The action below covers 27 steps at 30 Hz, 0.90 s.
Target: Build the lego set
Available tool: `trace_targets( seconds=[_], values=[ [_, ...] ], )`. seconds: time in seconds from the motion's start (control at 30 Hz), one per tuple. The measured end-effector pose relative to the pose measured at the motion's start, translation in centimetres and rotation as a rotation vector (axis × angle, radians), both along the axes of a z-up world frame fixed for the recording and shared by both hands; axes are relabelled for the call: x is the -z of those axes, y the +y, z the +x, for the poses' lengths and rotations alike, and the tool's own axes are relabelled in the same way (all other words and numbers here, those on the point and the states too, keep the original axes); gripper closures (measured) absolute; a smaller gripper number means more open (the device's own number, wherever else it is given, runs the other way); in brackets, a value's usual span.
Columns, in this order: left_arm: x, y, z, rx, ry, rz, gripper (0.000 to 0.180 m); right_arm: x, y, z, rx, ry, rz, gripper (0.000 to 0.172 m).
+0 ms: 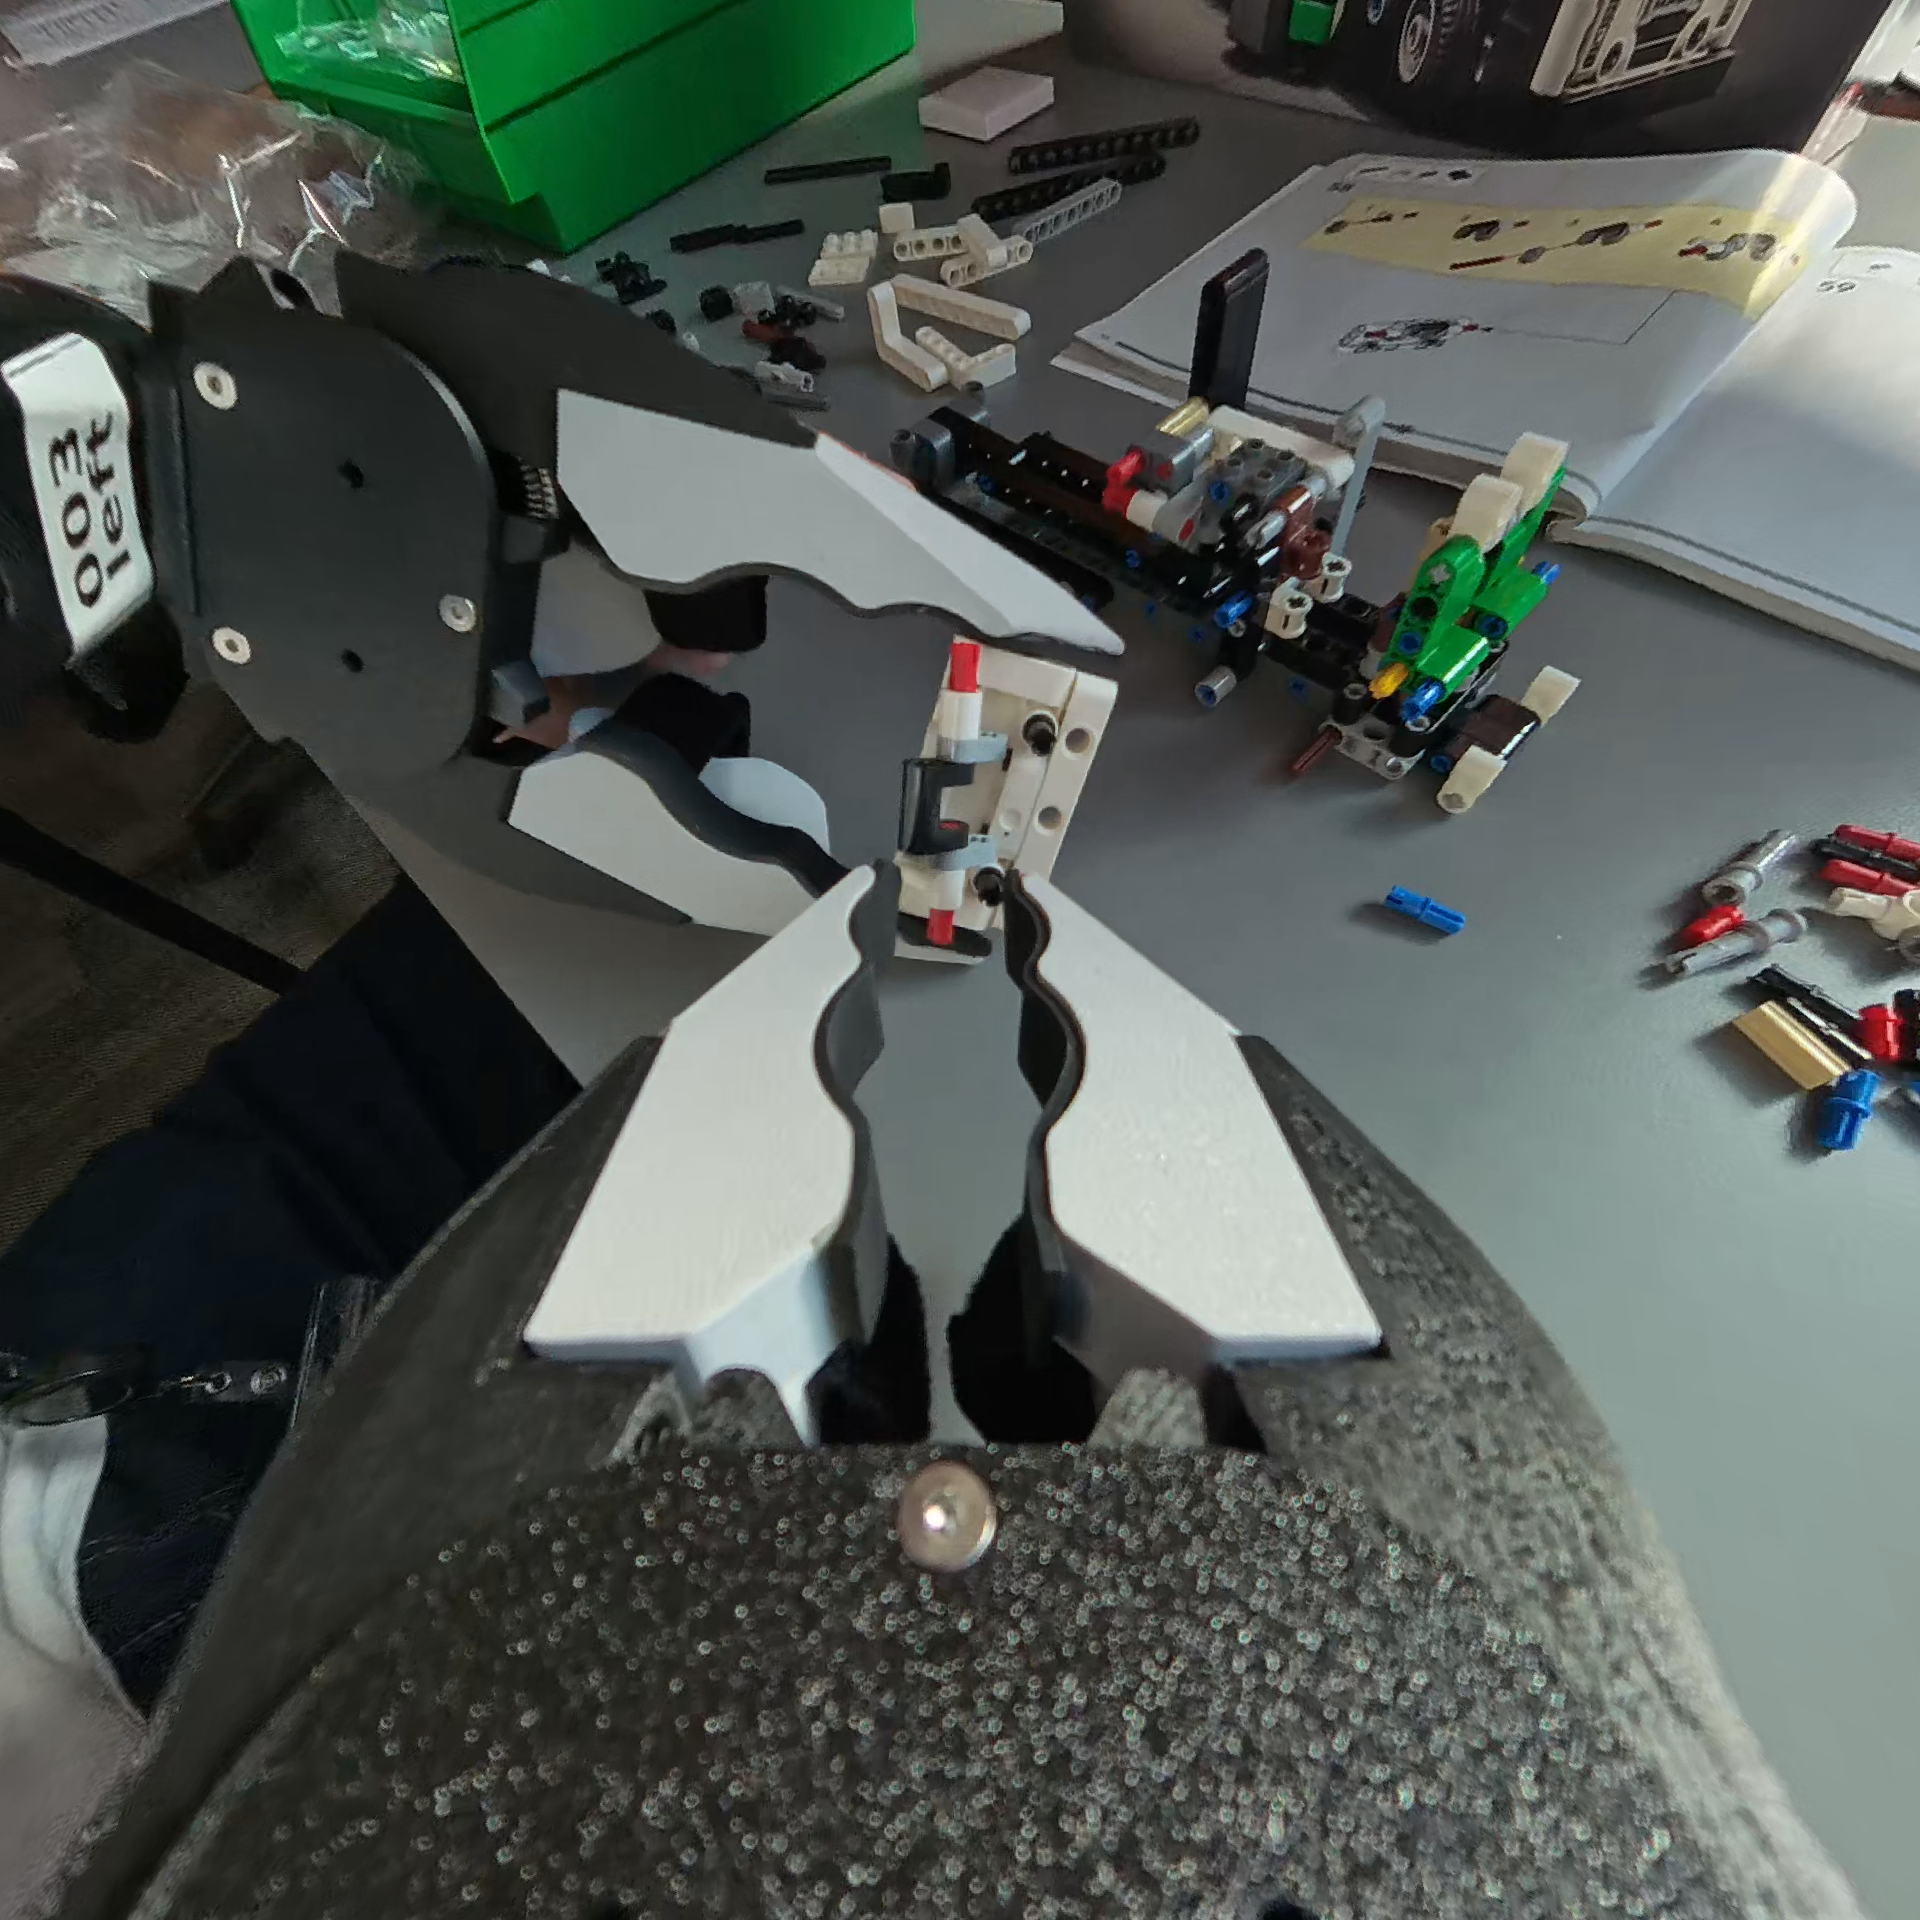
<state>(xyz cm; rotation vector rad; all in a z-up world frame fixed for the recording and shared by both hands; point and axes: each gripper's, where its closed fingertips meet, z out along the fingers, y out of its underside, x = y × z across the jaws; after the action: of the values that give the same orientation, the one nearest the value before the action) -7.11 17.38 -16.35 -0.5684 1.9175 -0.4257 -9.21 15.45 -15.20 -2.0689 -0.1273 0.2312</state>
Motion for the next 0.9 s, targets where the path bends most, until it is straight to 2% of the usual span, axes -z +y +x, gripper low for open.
trace_targets(
  seconds=[0.1, 0.43, 0.63, 0.83, 0.9],
  values=[
    [-0.1, -0.1, -0.1, 0.011, -0.017, 0.026, 0.117, 0.7, 0.3, -0.3, -0.018, 0.041, -0.006, 0.158],
    [-0.7, -0.4, -0.2, 0.047, -0.037, -0.047, 0.117, -0.3, 0.0, -1.0, -0.142, 0.484, -0.055, 0.159],
    [-0.8, -0.1, -0.1, 0.015, -0.022, -0.094, 0.117, -0.4, 0.3, -0.8, -0.14, 0.524, -0.063, 0.16],
    [-0.4, 0.0, -0.1, -0.007, 0.02, -0.14, 0.117, -0.1, 0.5, -0.6, -0.077, 0.372, -0.021, 0.165],
    [-0.1, 0.2, 0.0, -0.031, 0.024, -0.115, 0.117, 0.2, 0.7, -0.3, -0.02, 0.273, -0.012, 0.166]
  ],
)
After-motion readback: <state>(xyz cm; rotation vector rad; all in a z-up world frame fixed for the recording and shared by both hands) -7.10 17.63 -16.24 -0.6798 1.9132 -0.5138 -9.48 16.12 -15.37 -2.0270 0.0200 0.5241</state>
